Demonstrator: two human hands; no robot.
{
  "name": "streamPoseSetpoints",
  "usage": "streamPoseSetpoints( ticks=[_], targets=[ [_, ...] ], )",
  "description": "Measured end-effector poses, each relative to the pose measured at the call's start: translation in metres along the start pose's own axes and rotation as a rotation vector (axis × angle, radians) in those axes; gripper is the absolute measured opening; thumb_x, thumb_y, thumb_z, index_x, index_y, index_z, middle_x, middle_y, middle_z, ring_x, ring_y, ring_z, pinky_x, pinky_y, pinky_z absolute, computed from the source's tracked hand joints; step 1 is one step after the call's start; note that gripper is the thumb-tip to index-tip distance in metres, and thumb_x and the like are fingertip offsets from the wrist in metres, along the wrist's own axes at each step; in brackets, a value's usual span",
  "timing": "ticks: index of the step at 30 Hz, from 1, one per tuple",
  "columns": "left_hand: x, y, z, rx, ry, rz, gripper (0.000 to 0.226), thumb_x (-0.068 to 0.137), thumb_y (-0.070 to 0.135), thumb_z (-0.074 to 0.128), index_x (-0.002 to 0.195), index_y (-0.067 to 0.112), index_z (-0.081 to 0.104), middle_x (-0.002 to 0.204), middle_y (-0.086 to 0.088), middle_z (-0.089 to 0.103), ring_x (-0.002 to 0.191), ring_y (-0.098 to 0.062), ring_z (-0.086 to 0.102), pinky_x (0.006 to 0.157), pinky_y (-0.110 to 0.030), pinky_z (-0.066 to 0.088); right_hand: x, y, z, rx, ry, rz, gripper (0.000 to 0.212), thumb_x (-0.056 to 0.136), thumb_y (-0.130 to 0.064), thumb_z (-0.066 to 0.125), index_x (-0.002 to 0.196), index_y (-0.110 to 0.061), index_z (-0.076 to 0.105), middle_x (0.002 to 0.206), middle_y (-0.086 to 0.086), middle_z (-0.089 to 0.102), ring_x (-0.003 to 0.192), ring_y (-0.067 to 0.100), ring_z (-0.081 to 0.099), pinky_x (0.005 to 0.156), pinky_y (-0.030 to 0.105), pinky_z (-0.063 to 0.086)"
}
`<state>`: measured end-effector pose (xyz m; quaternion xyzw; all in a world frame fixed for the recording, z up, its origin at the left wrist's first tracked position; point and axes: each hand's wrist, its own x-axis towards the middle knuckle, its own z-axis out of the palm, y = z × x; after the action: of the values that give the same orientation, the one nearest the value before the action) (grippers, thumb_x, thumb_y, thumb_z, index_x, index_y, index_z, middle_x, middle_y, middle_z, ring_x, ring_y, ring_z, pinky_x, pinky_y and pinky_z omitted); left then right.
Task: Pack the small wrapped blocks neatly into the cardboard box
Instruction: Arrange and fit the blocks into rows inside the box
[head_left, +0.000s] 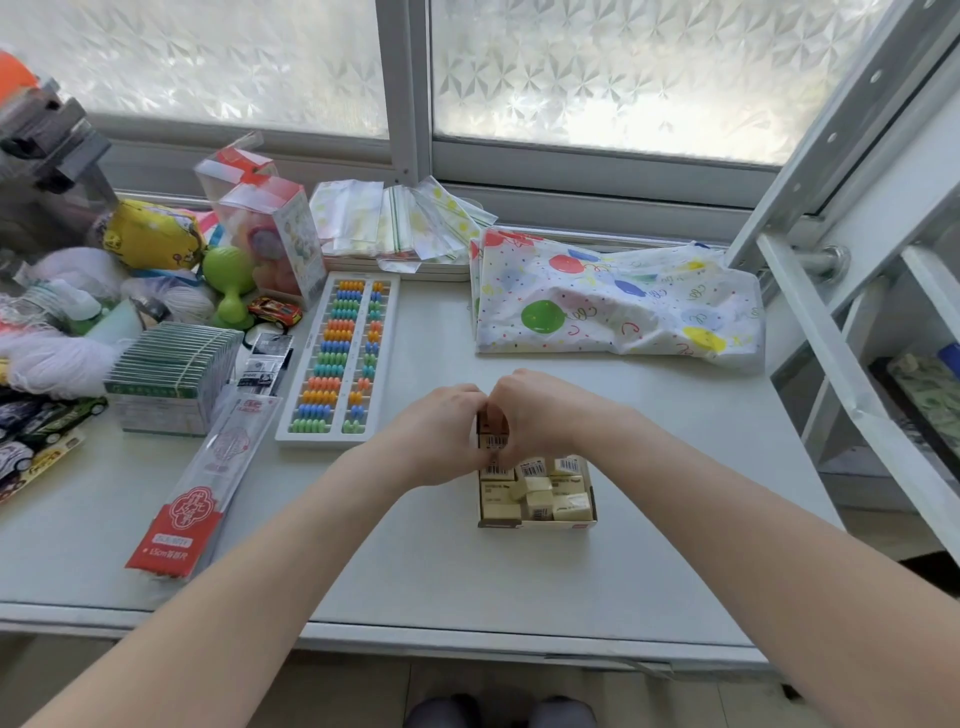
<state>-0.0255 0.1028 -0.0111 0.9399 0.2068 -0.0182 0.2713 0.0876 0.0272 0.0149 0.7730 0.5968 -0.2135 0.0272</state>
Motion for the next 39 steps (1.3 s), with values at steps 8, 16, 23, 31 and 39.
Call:
streamPoseSetpoints(
  ticks=[8, 16, 23, 31, 39],
  targets=[
    [-0.005, -0.002, 0.001, -0.022, 0.043, 0.054, 0.044, 0.08, 0.032, 0.066, 0.122, 0.02, 0.059, 0.124, 0.007, 0.058, 0.112, -0.012, 0.054, 0.097, -0.025, 0.043, -0.012, 0.023, 0.017, 0.272, 0.267, -0.073, 0.033, 0.063, -0.032, 0.08, 0.085, -0.013, 0.064, 0.085, -0.003, 0.06, 0.076, 0.016, 0.053, 0.068, 0.024, 0.042],
    [-0.022, 0.002, -0.001, -0.629, 0.255, 0.007, 0.036, 0.078, 0.012, 0.073, 0.111, 0.024, 0.066, 0.091, 0.002, 0.073, 0.086, -0.005, 0.069, 0.082, -0.02, 0.056, -0.032, 0.025, 0.023, 0.97, 0.41, -0.027, 0.013, 0.076, -0.001, 0.07, 0.083, -0.011, 0.067, 0.073, 0.006, 0.067, 0.062, 0.013, 0.063, 0.061, 0.024, 0.055],
    [-0.03, 0.009, -0.002, -0.865, 0.212, -0.087, 0.013, 0.079, 0.008, 0.071, 0.089, 0.016, 0.073, 0.075, -0.001, 0.074, 0.067, -0.009, 0.069, 0.068, -0.025, 0.059, -0.047, 0.024, 0.012, 1.648, 0.092, 0.183, 0.015, 0.092, -0.007, 0.054, 0.092, 0.002, 0.067, 0.071, 0.009, 0.066, 0.057, 0.012, 0.064, 0.056, 0.019, 0.056],
    [-0.034, 0.014, -0.001, -1.133, 0.058, -0.23, 0.008, 0.085, 0.008, 0.064, 0.081, 0.004, 0.07, 0.061, 0.001, 0.068, 0.057, -0.008, 0.066, 0.061, -0.023, 0.059, -0.06, 0.028, 0.009, 1.326, 0.213, -0.001, 0.027, 0.078, 0.007, 0.066, 0.1, -0.01, 0.069, 0.089, 0.011, 0.069, 0.075, 0.014, 0.067, 0.072, 0.024, 0.059],
    [-0.038, 0.011, 0.006, -0.828, 0.285, -0.071, 0.035, 0.075, 0.002, 0.074, 0.1, 0.026, 0.067, 0.085, -0.009, 0.073, 0.077, -0.016, 0.071, 0.074, -0.028, 0.059, -0.059, 0.027, 0.014, 1.374, 0.231, 0.022, 0.02, 0.08, 0.007, 0.065, 0.097, -0.003, 0.07, 0.076, 0.006, 0.074, 0.068, 0.013, 0.069, 0.067, 0.021, 0.058]
  ],
)
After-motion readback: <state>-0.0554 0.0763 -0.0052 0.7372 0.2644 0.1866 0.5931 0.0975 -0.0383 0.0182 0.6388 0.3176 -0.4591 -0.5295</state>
